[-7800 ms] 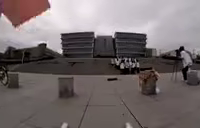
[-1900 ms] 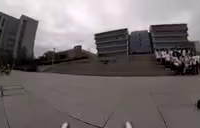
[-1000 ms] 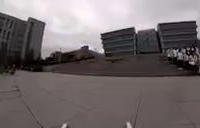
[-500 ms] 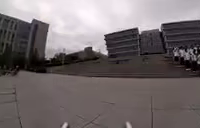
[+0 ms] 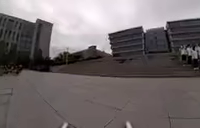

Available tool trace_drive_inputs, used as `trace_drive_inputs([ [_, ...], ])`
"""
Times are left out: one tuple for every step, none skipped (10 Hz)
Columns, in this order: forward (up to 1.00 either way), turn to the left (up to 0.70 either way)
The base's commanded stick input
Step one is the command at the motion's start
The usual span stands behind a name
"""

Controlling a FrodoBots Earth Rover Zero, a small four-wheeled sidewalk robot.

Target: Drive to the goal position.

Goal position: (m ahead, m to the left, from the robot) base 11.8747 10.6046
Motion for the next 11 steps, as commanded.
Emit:
trace_drive_inputs([
  [0.7,0.14],
  [0.7,0.14],
  [0.7,0.14],
  [0.7,0.14],
  [0.7,0.14],
  [0.7,0.14],
  [0.7,0.14],
  [0.7,0.14],
  [0.7,0.14],
  [0.7,0.14],
  [0.7,0.14],
])
